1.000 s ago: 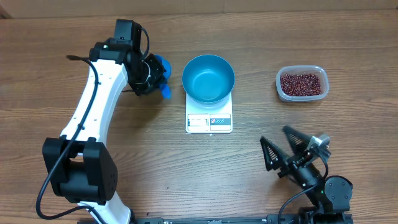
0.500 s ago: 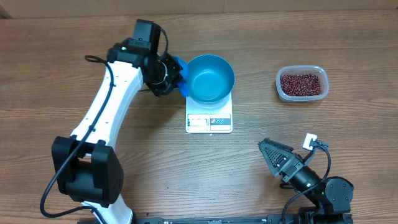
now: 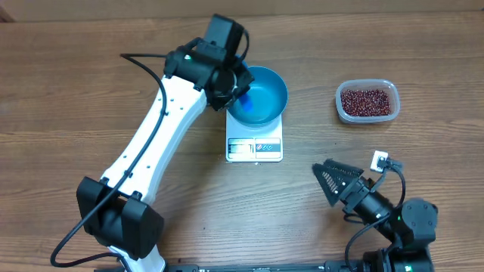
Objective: Scoop item into bowl and weigh 150g on scale
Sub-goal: 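Lift the blue scoop with the left gripper toward the right gripper, then grasp the scoop handle with the right gripper and release left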
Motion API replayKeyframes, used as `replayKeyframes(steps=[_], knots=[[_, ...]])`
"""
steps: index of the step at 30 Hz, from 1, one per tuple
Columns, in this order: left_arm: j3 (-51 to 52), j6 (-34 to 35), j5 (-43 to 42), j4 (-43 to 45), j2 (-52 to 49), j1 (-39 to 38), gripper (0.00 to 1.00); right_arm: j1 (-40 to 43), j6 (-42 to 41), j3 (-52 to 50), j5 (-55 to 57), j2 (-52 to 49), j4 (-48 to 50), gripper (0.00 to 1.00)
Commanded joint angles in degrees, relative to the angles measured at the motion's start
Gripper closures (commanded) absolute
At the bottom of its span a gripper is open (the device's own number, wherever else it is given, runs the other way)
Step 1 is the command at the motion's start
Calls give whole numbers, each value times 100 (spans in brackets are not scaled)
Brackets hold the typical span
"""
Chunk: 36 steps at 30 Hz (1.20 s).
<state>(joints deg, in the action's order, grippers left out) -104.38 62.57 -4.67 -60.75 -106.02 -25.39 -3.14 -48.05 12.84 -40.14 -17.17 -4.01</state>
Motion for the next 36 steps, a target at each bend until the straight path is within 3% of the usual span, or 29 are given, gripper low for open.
replayKeyframes(steps=[1, 9, 13, 23, 26, 36], knots=[[-295, 354, 745, -168, 201, -195, 96, -50, 800, 835, 111, -953, 48, 0], [-295, 566, 745, -214, 201, -352, 96, -1528, 1558, 2031, 1298, -2916, 118, 0], [-295, 782, 745, -315, 201, -352, 96, -2702, 1558, 2177, 2463, -3849, 914, 0], [-295, 1034, 654, -522, 201, -350, 96, -2959, 1078, 2229, 2647, -5130, 2463, 0], [-295, 1082, 575, -529, 201, -350, 96, -2959, 1080, 2363, 2667, -5316, 2459, 4], [-295, 1189, 358, -614, 201, -350, 96, -2959, 903, 3161, 2870, -6299, 2459, 40]])
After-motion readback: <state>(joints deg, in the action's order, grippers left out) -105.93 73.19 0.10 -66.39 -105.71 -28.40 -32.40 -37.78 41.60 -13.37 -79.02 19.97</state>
